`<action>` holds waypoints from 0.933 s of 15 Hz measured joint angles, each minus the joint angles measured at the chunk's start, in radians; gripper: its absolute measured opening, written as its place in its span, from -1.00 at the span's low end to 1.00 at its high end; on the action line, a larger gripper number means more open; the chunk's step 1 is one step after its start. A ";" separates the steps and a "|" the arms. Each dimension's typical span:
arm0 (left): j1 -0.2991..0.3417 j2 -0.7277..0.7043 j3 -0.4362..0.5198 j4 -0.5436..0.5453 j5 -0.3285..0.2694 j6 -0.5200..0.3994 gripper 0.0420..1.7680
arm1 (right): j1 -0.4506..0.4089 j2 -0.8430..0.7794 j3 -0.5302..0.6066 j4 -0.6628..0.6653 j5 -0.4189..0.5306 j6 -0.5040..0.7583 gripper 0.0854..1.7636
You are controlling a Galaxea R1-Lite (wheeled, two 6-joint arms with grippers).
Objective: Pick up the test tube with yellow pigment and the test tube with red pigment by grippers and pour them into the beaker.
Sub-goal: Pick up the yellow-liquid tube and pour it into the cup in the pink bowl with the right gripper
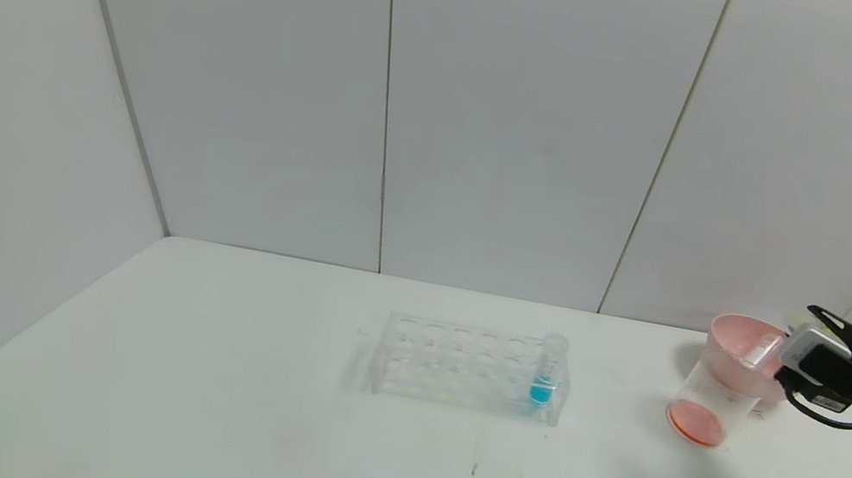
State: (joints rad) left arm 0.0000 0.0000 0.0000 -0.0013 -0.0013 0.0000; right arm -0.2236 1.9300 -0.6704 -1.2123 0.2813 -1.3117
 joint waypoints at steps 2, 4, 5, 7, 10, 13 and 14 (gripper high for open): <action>0.000 0.000 0.000 0.000 0.000 0.000 1.00 | 0.007 0.000 0.001 0.001 -0.002 -0.005 -0.47; 0.000 0.000 0.000 0.000 0.000 0.000 1.00 | 0.014 0.000 0.001 0.001 -0.005 -0.030 -0.47; 0.000 0.000 0.000 0.000 0.000 0.000 1.00 | 0.017 0.000 0.002 0.001 -0.010 -0.044 -0.47; 0.000 0.000 0.000 0.000 0.000 0.000 1.00 | 0.019 0.000 0.000 0.002 -0.026 -0.090 -0.47; 0.000 0.000 0.000 0.000 0.000 0.000 1.00 | 0.018 0.000 0.007 0.003 -0.030 -0.110 -0.47; 0.000 0.000 0.000 0.000 0.000 0.000 1.00 | 0.019 0.000 0.009 0.007 -0.030 -0.118 -0.47; 0.000 0.000 0.000 0.000 0.000 0.000 1.00 | 0.019 0.000 0.009 0.007 -0.030 -0.131 -0.47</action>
State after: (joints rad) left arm 0.0000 0.0000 0.0000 -0.0013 -0.0017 0.0000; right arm -0.2043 1.9296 -0.6613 -1.2057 0.2511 -1.4428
